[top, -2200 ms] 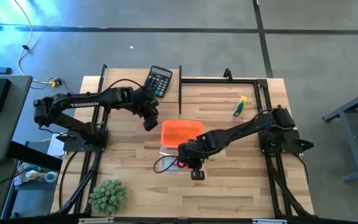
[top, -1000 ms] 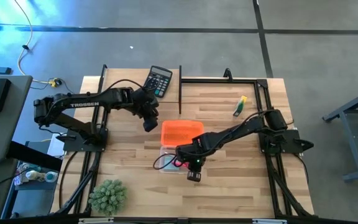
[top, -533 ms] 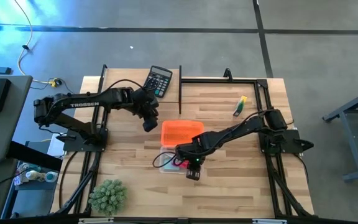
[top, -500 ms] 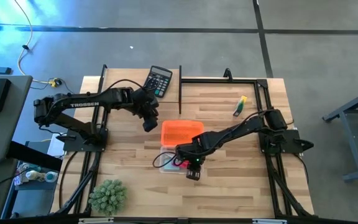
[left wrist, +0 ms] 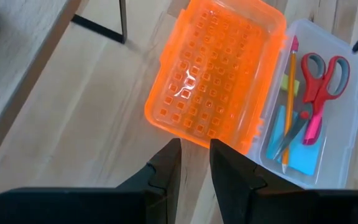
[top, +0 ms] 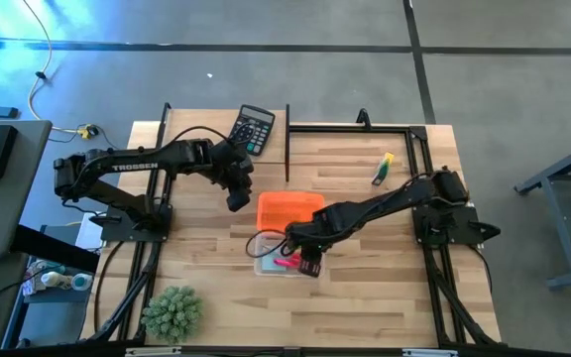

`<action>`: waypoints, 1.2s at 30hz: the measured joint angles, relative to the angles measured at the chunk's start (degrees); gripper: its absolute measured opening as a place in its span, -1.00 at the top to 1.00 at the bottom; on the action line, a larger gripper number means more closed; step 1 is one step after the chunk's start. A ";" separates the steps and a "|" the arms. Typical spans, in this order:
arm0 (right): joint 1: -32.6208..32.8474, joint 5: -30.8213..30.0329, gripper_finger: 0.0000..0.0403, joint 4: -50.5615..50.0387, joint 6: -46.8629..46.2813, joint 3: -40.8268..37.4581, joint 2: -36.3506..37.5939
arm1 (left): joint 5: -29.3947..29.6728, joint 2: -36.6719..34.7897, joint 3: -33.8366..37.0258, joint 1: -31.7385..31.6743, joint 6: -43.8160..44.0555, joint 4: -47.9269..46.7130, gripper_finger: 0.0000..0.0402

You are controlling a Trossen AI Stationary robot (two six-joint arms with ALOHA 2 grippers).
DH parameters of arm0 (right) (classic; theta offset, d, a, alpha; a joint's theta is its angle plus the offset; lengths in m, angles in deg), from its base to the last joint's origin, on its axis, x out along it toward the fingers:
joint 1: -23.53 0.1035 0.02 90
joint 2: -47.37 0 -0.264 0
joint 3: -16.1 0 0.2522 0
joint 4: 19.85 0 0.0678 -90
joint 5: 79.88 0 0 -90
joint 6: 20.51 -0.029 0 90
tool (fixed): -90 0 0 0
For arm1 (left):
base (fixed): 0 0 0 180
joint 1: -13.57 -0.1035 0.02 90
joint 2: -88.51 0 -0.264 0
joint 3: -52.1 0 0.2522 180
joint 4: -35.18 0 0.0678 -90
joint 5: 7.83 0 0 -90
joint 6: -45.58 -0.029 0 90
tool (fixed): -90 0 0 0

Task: Pack school essentials
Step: Put the crayon box into the school supply box

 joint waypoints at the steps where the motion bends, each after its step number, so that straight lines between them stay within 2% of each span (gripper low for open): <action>1: -0.19 -0.96 0.40 -0.38 -0.31 0.00 0.66 | 0.01 0.00 0.00 0.00 0.02 -0.05 0.63; 15: -4.88 -18.80 0.40 -9.69 -3.87 -0.17 13.70 | 0.10 0.00 -0.01 0.00 -1.19 -0.02 0.61; 25: -14.24 -27.74 0.40 -18.00 -3.76 -0.57 26.03 | 0.20 0.00 -0.01 -0.04 -0.26 -1.47 0.30; 31: -22.84 -29.03 0.40 -21.98 -3.87 -0.57 33.33 | 0.30 0.00 0.00 -0.07 0.07 -1.52 0.11; 36: -30.75 -27.99 0.40 -23.25 -4.76 -0.57 36.95 | 0.30 0.00 0.00 -0.07 0.07 -1.57 0.03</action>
